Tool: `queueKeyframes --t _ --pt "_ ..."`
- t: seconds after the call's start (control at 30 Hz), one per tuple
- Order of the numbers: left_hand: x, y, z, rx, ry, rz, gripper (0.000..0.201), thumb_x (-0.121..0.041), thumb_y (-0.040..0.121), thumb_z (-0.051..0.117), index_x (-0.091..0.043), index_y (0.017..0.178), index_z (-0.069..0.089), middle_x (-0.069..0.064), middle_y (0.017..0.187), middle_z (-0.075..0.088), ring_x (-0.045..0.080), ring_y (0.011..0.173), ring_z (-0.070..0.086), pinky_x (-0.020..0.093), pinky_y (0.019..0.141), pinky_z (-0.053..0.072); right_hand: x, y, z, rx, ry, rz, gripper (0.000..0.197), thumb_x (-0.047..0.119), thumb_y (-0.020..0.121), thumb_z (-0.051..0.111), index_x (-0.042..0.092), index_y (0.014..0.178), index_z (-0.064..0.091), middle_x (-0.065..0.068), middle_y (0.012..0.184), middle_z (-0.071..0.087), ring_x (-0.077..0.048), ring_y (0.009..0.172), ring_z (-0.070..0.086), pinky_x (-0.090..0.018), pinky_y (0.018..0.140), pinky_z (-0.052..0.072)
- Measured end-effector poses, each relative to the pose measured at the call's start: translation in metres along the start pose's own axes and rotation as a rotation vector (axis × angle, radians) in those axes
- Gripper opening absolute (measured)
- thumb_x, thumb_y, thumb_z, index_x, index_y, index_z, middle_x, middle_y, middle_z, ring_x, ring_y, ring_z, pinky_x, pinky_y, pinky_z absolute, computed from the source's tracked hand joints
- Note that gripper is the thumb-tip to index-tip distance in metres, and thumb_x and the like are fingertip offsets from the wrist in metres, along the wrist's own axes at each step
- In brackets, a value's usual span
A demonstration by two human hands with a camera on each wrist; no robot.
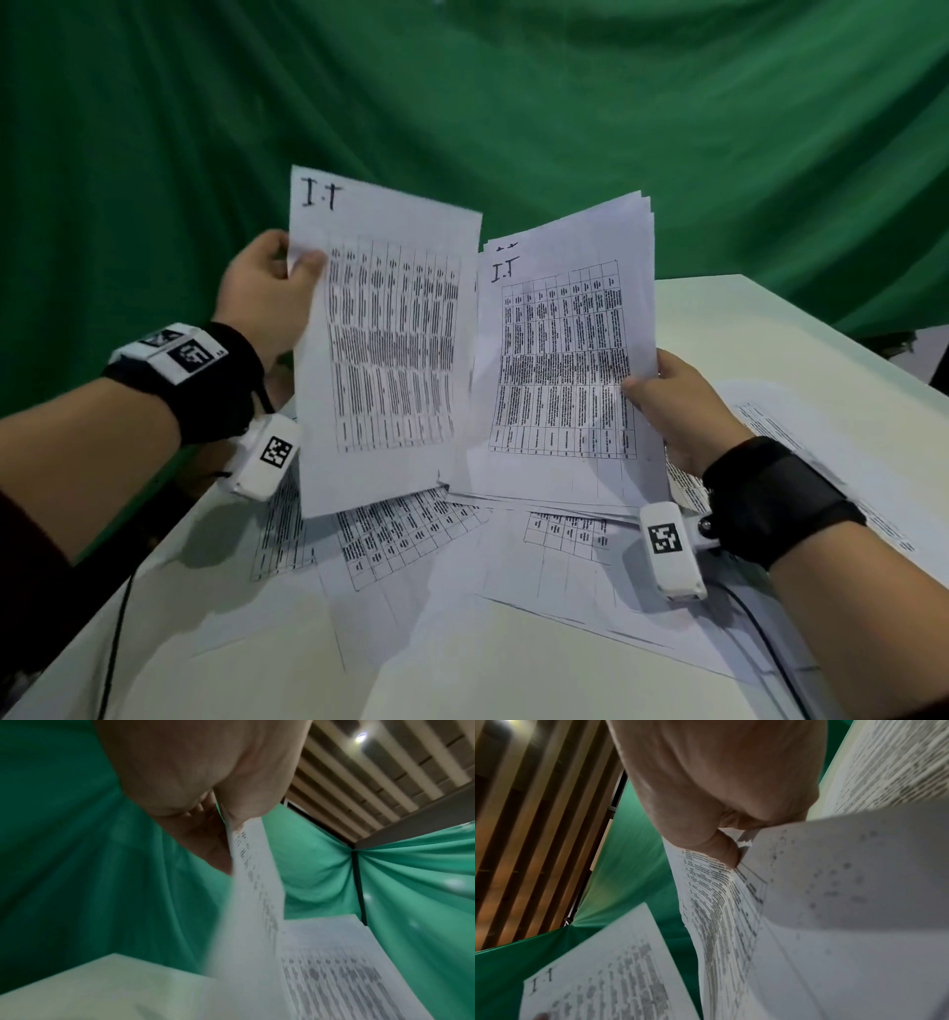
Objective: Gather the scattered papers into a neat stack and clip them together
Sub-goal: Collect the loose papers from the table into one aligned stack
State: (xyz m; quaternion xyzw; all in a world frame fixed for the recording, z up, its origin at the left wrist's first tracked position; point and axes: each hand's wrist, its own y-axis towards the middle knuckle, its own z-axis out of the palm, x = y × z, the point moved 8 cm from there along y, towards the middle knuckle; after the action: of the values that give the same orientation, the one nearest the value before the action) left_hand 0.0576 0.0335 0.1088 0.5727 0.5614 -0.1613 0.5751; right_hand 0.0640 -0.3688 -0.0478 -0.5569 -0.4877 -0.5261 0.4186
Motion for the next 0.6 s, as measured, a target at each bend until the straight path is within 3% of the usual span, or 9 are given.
queueKeyframes --t 0.07,0.13,0.27,0.33,0.4,0.5,0.53,0.6 --pt "-0.017 0.004 -0.009 -0.028 -0.016 0.065 0.012 -0.026 0.107 0.061 -0.017 0.114 0.066 -0.004 0.111 0.077 0.004 0.086 0.074 0.029 0.085 0.063 0.001 0.000 0.000 -0.006 0.000 -0.007 0.027 0.001 0.104 0.052 0.024 0.112 0.065 -0.008 0.107 0.068 -0.026 0.090 0.061 -0.043 0.088 0.053" --pt "-0.032 0.008 -0.017 -0.049 0.003 0.116 0.023 -0.030 0.108 0.059 -0.014 0.123 0.065 -0.007 0.112 0.074 -0.011 0.072 0.063 0.010 0.068 0.055 0.001 0.001 0.001 -0.006 0.018 -0.009 0.028 0.001 0.105 0.051 0.021 0.119 0.065 -0.006 0.106 0.069 -0.023 0.087 0.062 -0.039 0.082 0.054" --pt "-0.044 0.014 -0.016 -0.002 0.009 0.072 0.031 -0.040 0.107 0.059 -0.016 0.126 0.064 -0.012 0.085 0.063 -0.006 0.041 0.050 0.010 0.039 0.040 0.001 0.000 0.003 0.003 0.068 0.006 0.029 -0.001 0.107 0.049 0.018 0.125 0.062 0.001 0.096 0.062 -0.016 0.078 0.057 -0.034 0.066 0.053" --pt "-0.044 0.013 -0.007 0.048 -0.046 0.014 0.021 -0.034 0.107 0.059 -0.018 0.121 0.063 -0.008 0.093 0.070 -0.006 0.046 0.061 0.012 0.043 0.048 0.000 0.000 0.004 0.015 0.107 0.021 0.030 -0.002 0.106 0.050 0.016 0.126 0.064 -0.001 0.101 0.071 -0.022 0.086 0.068 -0.039 0.071 0.060" --pt "-0.037 0.011 0.009 0.100 -0.114 -0.063 0.014 -0.030 0.106 0.062 -0.020 0.115 0.064 -0.001 0.106 0.077 0.002 0.065 0.074 0.023 0.058 0.059 -0.002 0.001 0.008 0.055 0.183 0.041 0.032 -0.003 0.105 0.051 0.015 0.126 0.067 -0.010 0.116 0.078 -0.030 0.100 0.075 -0.046 0.086 0.064" --pt "-0.014 0.002 0.039 0.159 -0.072 -0.119 0.009 -0.029 0.106 0.063 -0.021 0.107 0.068 0.002 0.110 0.079 0.016 0.085 0.075 0.034 0.078 0.061 -0.002 -0.001 0.018 0.166 0.224 0.068 0.034 -0.002 0.105 0.054 0.015 0.132 0.067 -0.014 0.126 0.077 -0.035 0.113 0.073 -0.053 0.101 0.058" --pt "-0.007 -0.004 0.051 0.174 -0.069 -0.135 0.011 -0.028 0.106 0.062 -0.020 0.110 0.068 0.002 0.113 0.078 0.018 0.089 0.074 0.033 0.079 0.061 -0.001 -0.003 0.023 0.218 0.227 0.072 0.036 -0.001 0.106 0.053 0.015 0.135 0.066 -0.012 0.127 0.077 -0.037 0.119 0.072 -0.056 0.105 0.056" --pt "0.006 -0.013 0.073 0.215 -0.021 -0.160 0.025 -0.028 0.109 0.056 -0.014 0.128 0.064 0.002 0.124 0.073 0.015 0.086 0.068 0.024 0.067 0.056 0.002 -0.007 0.032 0.321 0.242 0.067 0.038 -0.002 0.106 0.052 0.013 0.139 0.063 -0.011 0.129 0.076 -0.037 0.122 0.071 -0.056 0.108 0.053"
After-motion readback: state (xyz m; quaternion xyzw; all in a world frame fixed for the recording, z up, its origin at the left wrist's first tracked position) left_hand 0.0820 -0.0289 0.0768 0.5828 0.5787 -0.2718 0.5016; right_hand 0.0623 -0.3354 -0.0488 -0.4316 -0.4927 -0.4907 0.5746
